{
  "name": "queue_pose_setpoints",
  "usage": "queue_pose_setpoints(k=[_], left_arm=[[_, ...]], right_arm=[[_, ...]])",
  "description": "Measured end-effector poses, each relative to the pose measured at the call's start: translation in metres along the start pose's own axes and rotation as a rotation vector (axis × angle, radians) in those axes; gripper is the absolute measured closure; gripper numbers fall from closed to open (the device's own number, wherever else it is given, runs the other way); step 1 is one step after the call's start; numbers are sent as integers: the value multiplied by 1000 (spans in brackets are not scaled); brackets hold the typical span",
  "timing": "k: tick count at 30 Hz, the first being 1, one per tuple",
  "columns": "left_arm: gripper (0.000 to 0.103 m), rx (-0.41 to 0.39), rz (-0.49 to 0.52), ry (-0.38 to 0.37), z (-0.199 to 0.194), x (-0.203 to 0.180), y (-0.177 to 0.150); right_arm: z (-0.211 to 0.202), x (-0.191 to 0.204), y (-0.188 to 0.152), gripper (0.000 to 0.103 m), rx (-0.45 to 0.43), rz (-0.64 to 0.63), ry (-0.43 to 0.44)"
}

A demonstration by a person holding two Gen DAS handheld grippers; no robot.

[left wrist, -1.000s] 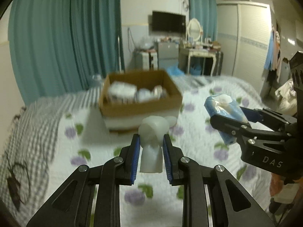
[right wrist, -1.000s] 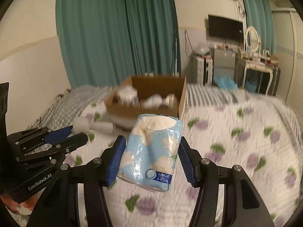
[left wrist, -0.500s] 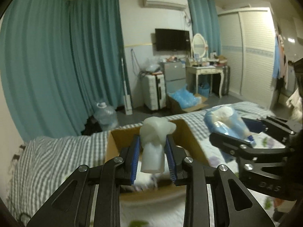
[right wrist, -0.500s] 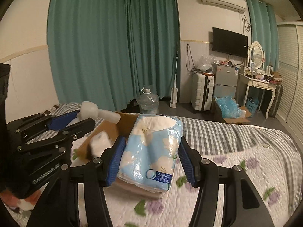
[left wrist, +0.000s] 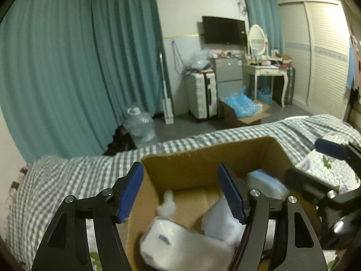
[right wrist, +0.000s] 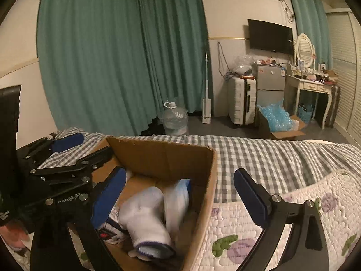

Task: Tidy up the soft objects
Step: 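Carry both items into the cardboard box and open both grippers, then grasp the white strap bundle on the quilt with the right gripper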

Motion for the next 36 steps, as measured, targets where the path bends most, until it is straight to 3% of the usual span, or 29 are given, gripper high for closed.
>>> queue_pose_setpoints(k=[7, 11, 13, 16, 21, 28, 36], left_arm=[[34, -56, 0, 21, -62, 17, 18], [33, -135, 35, 59, -126, 35, 39], [12, -172, 36, 47, -161, 46, 49], [11, -243, 15, 53, -212, 67, 52], [10, -252, -51, 23, -262, 91, 35], [10, -215, -42, 40, -268, 104, -15], [10, -65, -89, 32, -212, 114, -71]], right_arm=[[-58, 16, 23, 4, -43, -34, -35], [-117, 48, 42, 3, -69, -89, -66], [-146, 65, 50, 2, -92, -117, -83], [-188, 91, 56, 1, -119, -144, -99], [-235, 123, 46, 1, -115, -159, -95], [-239, 154, -5, 1, -67, -153, -74], [-176, 169, -71, 1, 40, -126, -17]])
Point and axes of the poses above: each gripper's, at about its wrist camera, not at the fingertips, and z roughly the way its jaws point, x to its left, y to its top, the point moved 7 cm from there along z, roughly the way its jaws point, and after that the axes turned 7 degrees about y, right-handed, at the moved point
